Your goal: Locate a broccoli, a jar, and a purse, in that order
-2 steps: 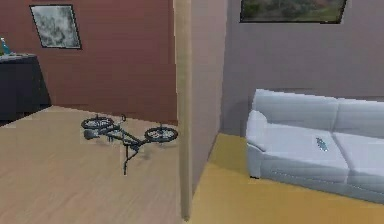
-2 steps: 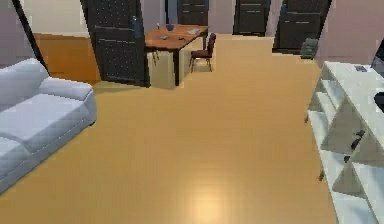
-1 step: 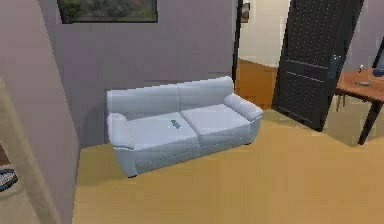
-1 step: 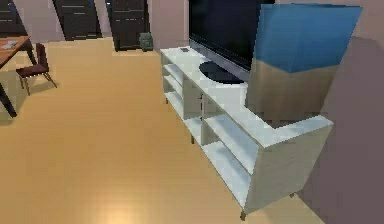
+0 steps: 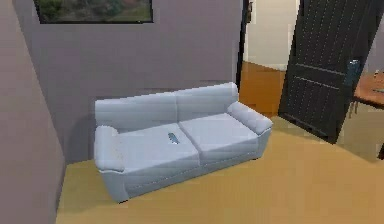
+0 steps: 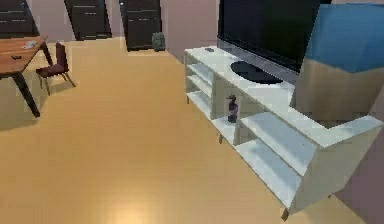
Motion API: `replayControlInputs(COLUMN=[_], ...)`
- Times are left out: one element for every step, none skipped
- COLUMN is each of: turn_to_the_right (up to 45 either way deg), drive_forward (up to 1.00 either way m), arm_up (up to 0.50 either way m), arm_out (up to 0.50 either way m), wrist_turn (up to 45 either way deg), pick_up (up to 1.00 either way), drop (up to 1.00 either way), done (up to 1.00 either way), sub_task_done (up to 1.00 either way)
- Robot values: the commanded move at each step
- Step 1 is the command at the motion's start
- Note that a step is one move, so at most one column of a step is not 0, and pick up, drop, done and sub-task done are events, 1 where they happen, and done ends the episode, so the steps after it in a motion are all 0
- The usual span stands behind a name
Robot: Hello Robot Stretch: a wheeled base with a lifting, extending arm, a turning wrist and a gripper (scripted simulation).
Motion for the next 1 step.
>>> replayControlInputs(turn_to_the_right=[-45.0], drive_forward=[0.00], arm_up=[0.00], arm_out=[0.00], wrist_turn=[0.0], pick_up=[0.00], drop=[0.00], done=[0.00], sub_task_done=[0.00])
